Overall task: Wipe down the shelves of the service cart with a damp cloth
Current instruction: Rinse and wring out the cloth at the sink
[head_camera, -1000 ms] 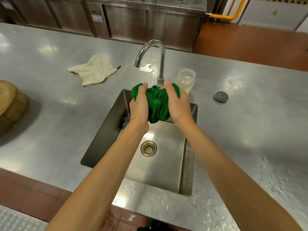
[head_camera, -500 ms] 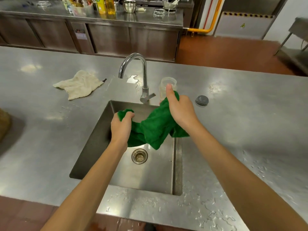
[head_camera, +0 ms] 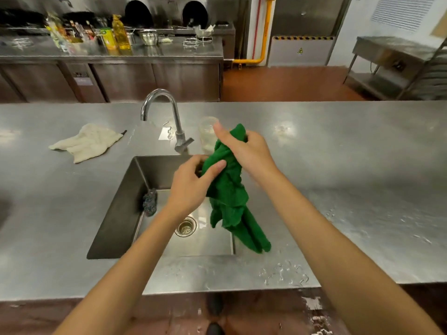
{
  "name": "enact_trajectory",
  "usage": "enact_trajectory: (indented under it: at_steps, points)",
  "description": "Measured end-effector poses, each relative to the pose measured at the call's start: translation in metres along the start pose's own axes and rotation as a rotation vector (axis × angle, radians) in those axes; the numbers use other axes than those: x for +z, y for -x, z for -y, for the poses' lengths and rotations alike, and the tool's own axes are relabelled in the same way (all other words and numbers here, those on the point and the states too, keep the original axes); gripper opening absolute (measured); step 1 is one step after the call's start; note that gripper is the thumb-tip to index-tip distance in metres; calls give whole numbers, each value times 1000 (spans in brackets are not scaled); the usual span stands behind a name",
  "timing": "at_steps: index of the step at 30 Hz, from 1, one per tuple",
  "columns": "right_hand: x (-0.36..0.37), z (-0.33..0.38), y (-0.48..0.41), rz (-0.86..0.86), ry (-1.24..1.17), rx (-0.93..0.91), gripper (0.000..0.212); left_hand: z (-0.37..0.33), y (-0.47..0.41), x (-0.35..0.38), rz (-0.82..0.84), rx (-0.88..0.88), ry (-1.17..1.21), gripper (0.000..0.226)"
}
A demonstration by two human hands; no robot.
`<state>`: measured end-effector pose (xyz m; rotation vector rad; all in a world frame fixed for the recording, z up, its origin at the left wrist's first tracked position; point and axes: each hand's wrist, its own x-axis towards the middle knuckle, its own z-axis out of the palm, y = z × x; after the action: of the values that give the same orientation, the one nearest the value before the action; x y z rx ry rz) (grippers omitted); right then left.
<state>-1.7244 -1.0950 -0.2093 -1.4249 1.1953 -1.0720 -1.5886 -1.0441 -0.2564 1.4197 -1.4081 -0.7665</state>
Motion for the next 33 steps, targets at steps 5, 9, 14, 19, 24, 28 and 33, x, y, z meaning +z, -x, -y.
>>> enact_trajectory:
  at_steps: [5, 9, 14, 19, 24, 28, 33]
  points:
    - [-27, -19, 40, 70, -184, 74, 95, -13, 35, 10, 3, -138, 237, 45]
    - [-35, -37, 77, 126, -70, 170, 112, -23, 55, -5, -4, -283, 534, 43]
    - [-23, -52, 115, 373, 123, 245, 78, -23, 72, -35, -88, -425, 639, 46]
    - [12, -51, 133, 342, 127, 101, 13, -14, 88, -76, -48, -513, 618, 46]
    - [50, -37, 134, 151, 341, -2, 33, 8, 101, -132, 16, -507, 486, 31]
    - [96, -18, 135, 70, 208, 69, 69, 30, 112, -190, 26, -553, 464, 35]
    - [148, 1, 135, 77, 47, 147, 101, 53, 125, -276, 175, -556, 399, 37]
